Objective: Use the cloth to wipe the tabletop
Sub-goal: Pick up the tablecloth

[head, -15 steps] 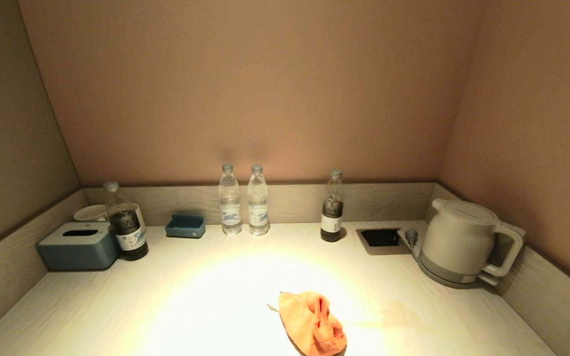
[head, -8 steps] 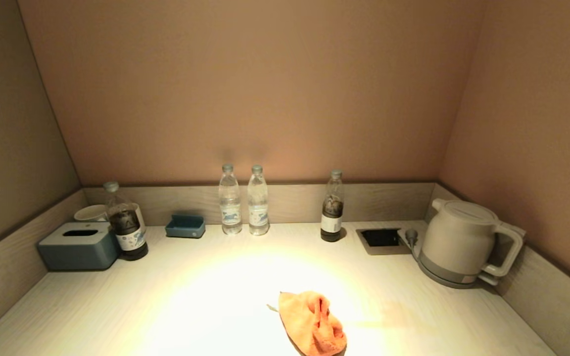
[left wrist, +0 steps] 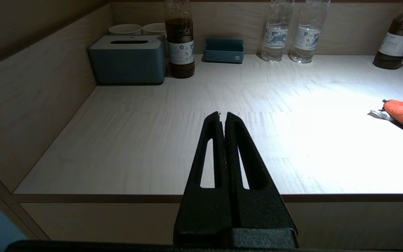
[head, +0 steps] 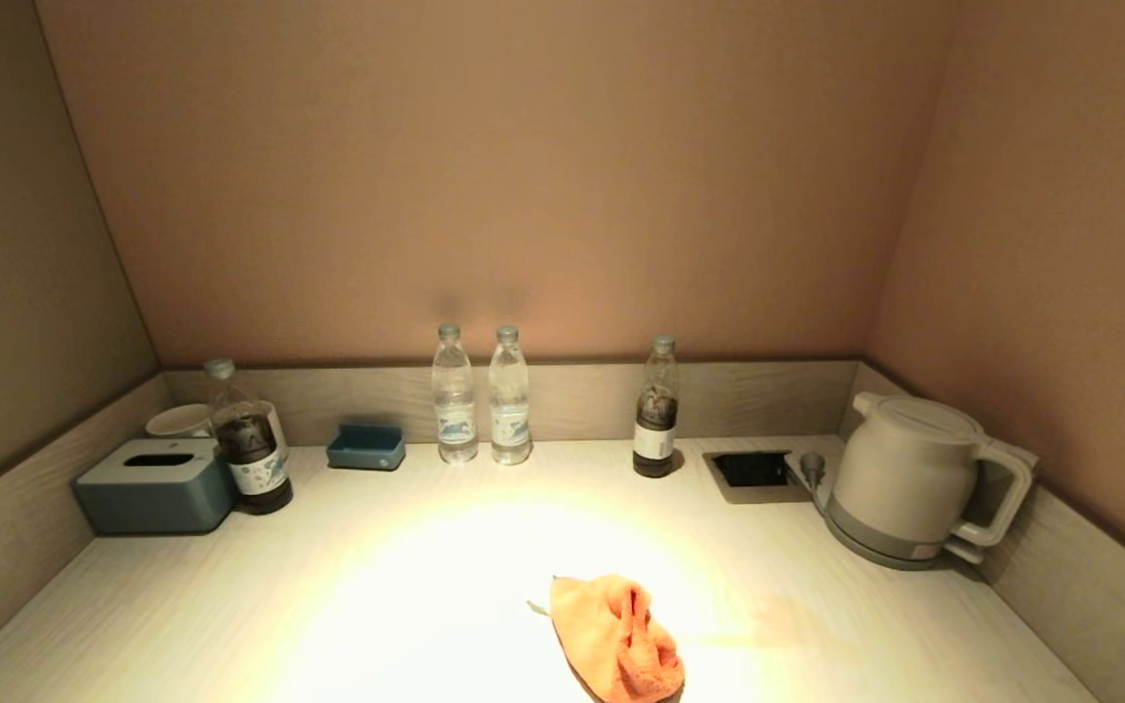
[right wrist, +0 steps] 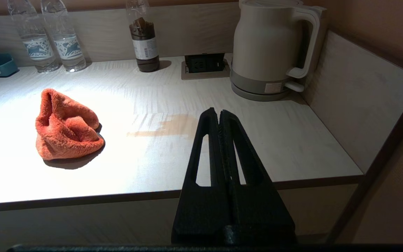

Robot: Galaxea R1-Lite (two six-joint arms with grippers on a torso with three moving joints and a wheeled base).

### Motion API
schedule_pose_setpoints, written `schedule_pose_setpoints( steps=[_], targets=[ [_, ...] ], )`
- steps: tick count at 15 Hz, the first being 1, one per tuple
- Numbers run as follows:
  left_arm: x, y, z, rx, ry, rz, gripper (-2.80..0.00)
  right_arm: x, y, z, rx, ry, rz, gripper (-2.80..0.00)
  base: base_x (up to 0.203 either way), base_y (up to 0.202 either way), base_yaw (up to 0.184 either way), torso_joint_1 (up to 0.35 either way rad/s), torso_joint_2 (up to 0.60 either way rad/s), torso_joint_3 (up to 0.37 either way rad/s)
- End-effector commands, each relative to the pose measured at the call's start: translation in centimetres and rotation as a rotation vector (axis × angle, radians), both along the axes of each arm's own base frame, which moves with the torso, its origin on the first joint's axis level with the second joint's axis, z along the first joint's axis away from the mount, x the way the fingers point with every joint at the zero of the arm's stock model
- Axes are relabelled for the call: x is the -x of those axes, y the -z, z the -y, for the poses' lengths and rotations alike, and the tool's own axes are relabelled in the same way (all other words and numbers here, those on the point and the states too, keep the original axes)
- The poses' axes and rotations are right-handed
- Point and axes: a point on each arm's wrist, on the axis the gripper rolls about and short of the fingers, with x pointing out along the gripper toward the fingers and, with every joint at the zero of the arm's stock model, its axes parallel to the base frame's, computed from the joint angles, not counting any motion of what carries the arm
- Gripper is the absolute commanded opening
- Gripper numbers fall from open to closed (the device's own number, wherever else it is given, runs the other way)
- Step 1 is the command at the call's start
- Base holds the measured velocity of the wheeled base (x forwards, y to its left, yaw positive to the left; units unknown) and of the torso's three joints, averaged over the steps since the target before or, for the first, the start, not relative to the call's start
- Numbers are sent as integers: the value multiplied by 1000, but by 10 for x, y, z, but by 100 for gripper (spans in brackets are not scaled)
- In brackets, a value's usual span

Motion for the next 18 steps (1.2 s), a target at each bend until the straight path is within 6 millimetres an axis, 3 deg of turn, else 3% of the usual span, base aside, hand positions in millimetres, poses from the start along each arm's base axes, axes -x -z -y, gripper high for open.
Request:
schedule_pose_setpoints(
  steps=[1,18],
  targets=[
    [0,0,0,0,0,0,-280,0,0,0,20,-3,-3,-280,0,0,0,0,0,0],
    [0,0,0,0,0,0,-280,0,-1,-1,126,-27,8,-280,0,0,0,0,0,0]
  ],
)
